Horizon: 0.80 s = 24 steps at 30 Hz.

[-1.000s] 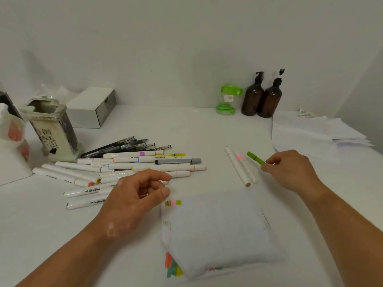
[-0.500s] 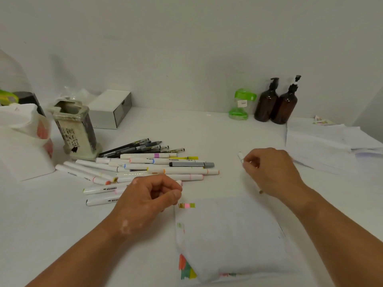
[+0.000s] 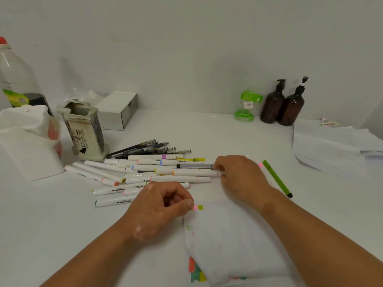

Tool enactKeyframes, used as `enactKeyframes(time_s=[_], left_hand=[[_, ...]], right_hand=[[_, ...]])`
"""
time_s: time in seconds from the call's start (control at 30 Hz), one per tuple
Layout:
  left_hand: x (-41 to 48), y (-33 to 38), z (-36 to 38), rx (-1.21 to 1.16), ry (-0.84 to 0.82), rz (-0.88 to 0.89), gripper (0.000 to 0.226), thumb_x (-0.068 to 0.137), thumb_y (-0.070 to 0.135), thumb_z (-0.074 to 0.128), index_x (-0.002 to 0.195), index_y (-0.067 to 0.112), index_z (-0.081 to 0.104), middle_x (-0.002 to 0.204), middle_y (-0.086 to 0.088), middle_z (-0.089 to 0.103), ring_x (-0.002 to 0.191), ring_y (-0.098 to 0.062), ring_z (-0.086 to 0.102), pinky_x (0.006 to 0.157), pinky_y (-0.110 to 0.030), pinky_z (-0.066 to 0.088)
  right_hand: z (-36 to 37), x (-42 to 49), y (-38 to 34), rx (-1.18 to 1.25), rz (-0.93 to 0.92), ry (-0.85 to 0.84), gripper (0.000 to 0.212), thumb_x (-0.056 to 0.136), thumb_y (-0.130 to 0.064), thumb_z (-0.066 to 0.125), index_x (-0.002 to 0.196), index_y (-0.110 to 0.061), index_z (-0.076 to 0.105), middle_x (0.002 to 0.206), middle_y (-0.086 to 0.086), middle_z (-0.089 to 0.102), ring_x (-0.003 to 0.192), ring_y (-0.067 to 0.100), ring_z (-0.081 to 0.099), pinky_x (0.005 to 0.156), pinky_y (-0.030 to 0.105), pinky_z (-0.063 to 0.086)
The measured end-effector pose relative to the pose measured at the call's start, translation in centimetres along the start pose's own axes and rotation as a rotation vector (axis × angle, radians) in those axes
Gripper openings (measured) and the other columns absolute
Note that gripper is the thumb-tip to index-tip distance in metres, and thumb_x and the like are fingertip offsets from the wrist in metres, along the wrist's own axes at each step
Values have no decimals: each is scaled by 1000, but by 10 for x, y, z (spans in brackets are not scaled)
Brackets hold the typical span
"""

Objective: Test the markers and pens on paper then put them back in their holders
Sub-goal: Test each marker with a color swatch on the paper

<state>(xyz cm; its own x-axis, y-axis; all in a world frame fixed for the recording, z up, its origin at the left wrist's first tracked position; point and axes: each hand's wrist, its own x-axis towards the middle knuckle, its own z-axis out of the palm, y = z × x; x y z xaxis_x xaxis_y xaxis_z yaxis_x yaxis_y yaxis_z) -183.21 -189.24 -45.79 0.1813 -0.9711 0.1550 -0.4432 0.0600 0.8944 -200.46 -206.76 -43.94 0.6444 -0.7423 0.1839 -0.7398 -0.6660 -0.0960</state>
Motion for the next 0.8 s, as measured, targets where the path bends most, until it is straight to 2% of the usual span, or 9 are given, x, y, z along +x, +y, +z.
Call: enactKeyframes(time_s=[0.1, 0.17, 0.23, 0.3, 0.33, 0.4, 0.6, 0.73, 0.8], left_hand=[[0, 0, 1, -12, -6, 5, 6, 85, 29, 76, 82, 34, 75, 73, 5, 71, 72, -26, 65, 67, -32, 52], [0, -1, 2, -19, 0, 5, 1, 82, 33, 74, 82, 34, 75, 73, 6, 71, 71, -26, 64, 67, -32, 52], [1, -2, 3, -20, 16, 5, 5, 82, 30, 75, 84, 35, 74, 73, 9, 70, 65, -19, 61, 63, -27, 51], [1, -2, 5, -23, 43, 6, 13, 83, 24, 77, 87, 36, 73, 75, 11, 69, 64, -14, 59, 63, -25, 52], [0, -1, 6, -24, 59, 7, 15, 82, 24, 77, 89, 36, 72, 78, 10, 70, 67, -17, 61, 65, -29, 54], [0, 1, 7, -24, 85, 23, 17, 79, 27, 75, 93, 36, 71, 84, 10, 72, 75, -24, 62, 70, -38, 55], [-1, 5, 8, -52, 58, 64, 24, 78, 33, 76, 101, 34, 70, 95, 9, 72, 77, -27, 60, 68, -48, 55], [-1, 5, 11, -30, 88, 79, 19, 78, 28, 75, 97, 31, 71, 83, 4, 69, 73, -28, 60, 65, -46, 54], [0, 5, 8, -29, 121, 74, 15, 78, 25, 72, 93, 29, 73, 78, 2, 66, 70, -24, 60, 63, -39, 52]], right_hand=[[-11, -7, 10, 87, 4, 52, 36, 93, -13, 57, 123, -32, 65, 111, -9, 67, 102, 18, 61, 89, 35, 50], [-19, -16, 13, 239, 25, 88, 34, 91, -14, 64, 119, -34, 67, 100, -14, 66, 90, 9, 62, 82, 24, 50], [-25, -27, 8, 518, 75, 72, 36, 87, -11, 70, 105, -41, 67, 85, -16, 66, 77, 3, 62, 72, 10, 47], [-28, -40, -4, 920, 121, -45, 37, 83, 0, 74, 100, -33, 72, 79, -10, 69, 71, 5, 64, 78, 19, 54], [-28, -47, -11, 1089, 132, -99, 37, 81, 5, 74, 101, -27, 74, 81, -3, 71, 74, 11, 68, 80, 29, 58], [-24, -57, -22, 1282, 148, -149, 35, 79, 9, 76, 100, -19, 74, 87, 6, 75, 81, 19, 73, 79, 33, 62], [-15, -66, -34, 1434, 145, -140, 26, 79, 9, 78, 98, -7, 71, 89, 14, 77, 83, 23, 76, 69, 26, 60], [-10, -68, -34, 1434, 74, -166, 20, 78, -2, 82, 90, -17, 76, 80, 3, 76, 75, 17, 72, 64, 25, 58], [-11, -66, -29, 1460, 73, -138, 17, 74, -13, 80, 88, -22, 78, 72, -1, 72, 68, 15, 68, 61, 25, 55]])
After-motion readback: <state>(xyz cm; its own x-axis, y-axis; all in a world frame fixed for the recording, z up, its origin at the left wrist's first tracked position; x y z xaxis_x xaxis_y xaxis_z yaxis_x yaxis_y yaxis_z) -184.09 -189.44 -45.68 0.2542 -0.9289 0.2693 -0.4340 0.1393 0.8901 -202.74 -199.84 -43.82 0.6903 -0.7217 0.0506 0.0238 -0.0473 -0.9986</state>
